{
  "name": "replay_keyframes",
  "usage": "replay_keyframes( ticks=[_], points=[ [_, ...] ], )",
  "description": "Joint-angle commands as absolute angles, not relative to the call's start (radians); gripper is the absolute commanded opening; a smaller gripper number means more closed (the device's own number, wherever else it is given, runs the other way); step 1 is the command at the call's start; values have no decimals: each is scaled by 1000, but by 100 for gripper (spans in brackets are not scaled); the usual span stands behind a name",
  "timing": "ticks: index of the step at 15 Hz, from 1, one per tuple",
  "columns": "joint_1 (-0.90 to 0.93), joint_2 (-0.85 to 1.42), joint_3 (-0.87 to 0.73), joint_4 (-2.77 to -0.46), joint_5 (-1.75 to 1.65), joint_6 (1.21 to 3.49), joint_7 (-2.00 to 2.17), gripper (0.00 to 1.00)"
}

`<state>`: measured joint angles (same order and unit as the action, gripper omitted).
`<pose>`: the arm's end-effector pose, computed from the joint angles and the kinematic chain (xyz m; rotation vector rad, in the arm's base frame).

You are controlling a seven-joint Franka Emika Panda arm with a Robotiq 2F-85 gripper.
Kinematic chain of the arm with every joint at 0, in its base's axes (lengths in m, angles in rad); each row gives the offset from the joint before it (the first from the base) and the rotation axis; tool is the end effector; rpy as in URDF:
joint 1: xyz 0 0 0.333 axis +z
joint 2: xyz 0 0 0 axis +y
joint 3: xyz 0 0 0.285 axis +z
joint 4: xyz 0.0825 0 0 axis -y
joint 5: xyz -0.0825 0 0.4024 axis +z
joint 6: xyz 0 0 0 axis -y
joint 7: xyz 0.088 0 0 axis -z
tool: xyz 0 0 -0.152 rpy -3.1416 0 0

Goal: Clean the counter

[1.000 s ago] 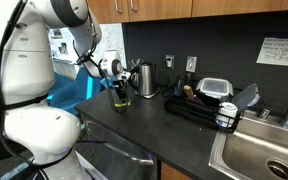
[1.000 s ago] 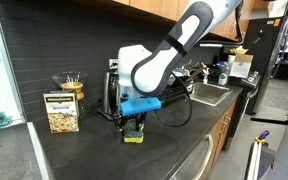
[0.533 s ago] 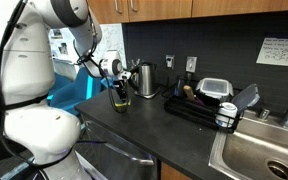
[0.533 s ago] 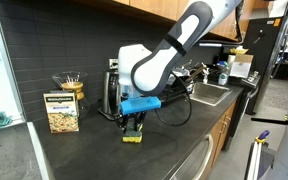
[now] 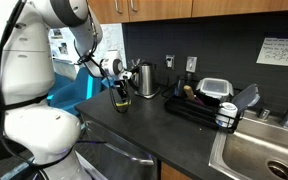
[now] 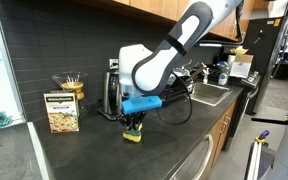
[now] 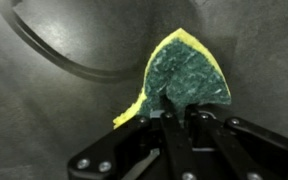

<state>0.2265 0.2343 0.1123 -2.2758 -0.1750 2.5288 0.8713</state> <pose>0.5110 0.1801 0.1655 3.0303 -0.6042 0.0946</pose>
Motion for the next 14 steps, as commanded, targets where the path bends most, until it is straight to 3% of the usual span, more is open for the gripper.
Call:
replay_keyframes(
  ticks=[1,14],
  points=[
    [236,239,79,-2276,-209,2527,860,2],
    [208,192,6,-2332,-272,2526,861,3]
  ],
)
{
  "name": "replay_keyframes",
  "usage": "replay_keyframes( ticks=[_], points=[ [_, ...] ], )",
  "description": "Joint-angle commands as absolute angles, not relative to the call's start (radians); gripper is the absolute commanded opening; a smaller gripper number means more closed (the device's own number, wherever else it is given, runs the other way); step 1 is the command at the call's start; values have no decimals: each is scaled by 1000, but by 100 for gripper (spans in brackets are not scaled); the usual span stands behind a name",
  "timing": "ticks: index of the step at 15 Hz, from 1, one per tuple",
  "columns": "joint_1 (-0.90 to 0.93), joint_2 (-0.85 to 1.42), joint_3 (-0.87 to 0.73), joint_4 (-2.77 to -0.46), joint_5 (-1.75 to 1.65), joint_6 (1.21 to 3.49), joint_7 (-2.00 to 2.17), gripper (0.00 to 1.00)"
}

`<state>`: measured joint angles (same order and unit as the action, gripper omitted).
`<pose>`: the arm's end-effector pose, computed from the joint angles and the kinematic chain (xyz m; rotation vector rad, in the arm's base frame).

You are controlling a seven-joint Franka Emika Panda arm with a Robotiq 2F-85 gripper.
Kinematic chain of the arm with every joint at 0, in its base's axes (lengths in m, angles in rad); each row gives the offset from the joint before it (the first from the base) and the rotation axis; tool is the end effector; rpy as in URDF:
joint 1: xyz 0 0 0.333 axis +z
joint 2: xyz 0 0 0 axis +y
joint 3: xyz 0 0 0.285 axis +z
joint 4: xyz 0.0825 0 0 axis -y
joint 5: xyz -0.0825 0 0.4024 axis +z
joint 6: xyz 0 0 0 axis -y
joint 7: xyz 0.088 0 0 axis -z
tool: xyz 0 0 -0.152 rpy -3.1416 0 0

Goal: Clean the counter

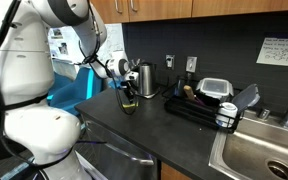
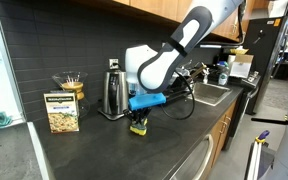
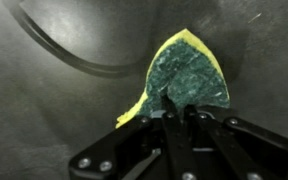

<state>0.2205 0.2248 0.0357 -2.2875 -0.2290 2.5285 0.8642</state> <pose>0.5214 0.1338 0.1654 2.9744 -0.6379 0.1231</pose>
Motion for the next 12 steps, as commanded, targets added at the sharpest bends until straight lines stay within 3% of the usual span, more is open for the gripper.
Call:
replay_keyframes(
  ticks=[1,12],
  points=[
    [204,185,-1,-2339,-277,2526,861,3],
    [121,80,-62,-2448,-375,2521,876,3]
  ],
)
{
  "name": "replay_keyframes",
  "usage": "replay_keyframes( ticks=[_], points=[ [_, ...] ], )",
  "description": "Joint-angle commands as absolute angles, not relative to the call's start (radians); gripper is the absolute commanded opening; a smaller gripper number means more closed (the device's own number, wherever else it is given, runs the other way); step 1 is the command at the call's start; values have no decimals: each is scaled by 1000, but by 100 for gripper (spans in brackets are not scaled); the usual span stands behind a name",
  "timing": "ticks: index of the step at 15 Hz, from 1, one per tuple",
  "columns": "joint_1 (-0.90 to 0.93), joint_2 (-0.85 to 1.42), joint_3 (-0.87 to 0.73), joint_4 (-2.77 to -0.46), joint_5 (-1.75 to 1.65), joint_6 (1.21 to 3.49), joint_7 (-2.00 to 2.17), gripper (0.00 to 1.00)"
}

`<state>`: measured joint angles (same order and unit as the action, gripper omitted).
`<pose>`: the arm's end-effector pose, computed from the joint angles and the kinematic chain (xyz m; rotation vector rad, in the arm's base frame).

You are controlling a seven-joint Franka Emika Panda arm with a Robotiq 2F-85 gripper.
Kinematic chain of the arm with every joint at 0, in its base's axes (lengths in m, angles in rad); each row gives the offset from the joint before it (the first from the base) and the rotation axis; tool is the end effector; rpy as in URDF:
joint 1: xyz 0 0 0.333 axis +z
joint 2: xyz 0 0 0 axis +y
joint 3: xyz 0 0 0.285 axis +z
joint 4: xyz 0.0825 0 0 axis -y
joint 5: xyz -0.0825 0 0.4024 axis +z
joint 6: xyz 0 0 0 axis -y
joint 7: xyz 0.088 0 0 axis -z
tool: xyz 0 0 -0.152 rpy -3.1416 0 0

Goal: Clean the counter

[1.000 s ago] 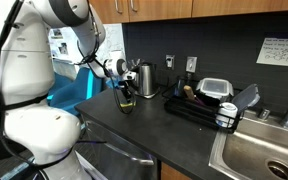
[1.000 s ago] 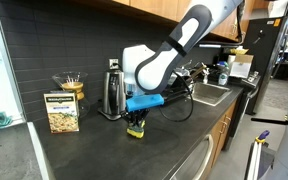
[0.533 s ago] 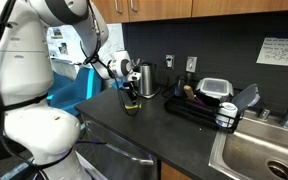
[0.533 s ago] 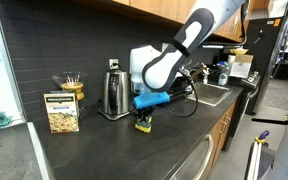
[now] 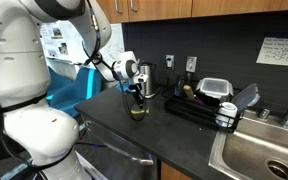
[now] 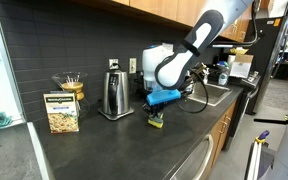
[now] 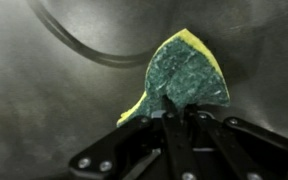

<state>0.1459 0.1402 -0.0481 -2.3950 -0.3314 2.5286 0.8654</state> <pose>0.5045 0.0436 0.1681 2.8720 -0.7250 0.1253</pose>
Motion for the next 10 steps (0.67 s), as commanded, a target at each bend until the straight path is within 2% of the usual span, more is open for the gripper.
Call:
replay_keyframes(
  ticks=[1,10],
  points=[
    [109,68,-66,-2459,-385,2521,877,3],
    [9,-2,-87,-2541,-442,2520,881,3]
  ],
)
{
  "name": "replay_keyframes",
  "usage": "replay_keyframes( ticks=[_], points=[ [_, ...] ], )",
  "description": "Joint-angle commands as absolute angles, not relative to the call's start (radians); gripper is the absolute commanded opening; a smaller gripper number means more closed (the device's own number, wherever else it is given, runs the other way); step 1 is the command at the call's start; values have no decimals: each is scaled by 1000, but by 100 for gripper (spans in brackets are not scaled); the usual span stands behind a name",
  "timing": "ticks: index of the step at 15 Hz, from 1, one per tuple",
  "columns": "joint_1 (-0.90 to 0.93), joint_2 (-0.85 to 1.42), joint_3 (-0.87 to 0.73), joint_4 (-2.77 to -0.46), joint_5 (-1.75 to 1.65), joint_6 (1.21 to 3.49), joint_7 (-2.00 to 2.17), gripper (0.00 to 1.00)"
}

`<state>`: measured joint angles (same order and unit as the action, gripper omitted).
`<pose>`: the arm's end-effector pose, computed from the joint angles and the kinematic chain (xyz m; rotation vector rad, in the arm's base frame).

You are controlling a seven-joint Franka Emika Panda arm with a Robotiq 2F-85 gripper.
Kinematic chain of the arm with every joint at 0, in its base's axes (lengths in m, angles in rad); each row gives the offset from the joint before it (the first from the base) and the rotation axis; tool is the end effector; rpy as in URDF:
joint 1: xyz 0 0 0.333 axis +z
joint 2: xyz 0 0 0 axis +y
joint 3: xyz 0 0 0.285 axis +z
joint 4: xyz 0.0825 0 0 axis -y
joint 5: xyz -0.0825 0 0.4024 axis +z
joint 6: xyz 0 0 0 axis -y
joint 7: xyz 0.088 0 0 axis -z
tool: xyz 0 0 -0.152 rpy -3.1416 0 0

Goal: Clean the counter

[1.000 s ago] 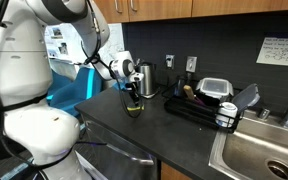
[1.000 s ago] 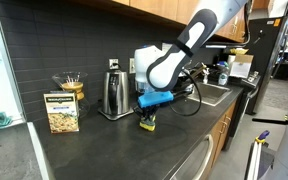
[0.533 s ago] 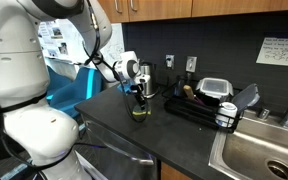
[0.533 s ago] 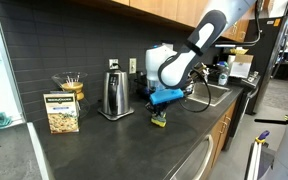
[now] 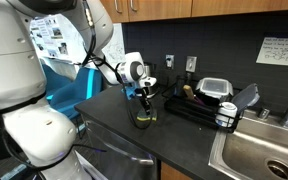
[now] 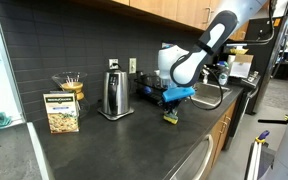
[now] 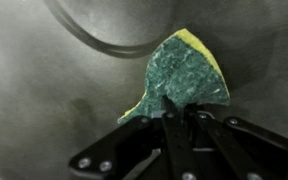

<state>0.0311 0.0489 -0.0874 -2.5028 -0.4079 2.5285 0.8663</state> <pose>0.4731 -0.0335 0.1719 2.7919 -0.8402 0.1037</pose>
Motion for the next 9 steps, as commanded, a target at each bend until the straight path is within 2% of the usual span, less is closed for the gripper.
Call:
replay_keyframes(
  ticks=[1,9],
  points=[
    [5,-7,-84,-2544,-441,2516,880,3],
    [40,5,-5,-2543,-404,2539,866,3]
  ],
)
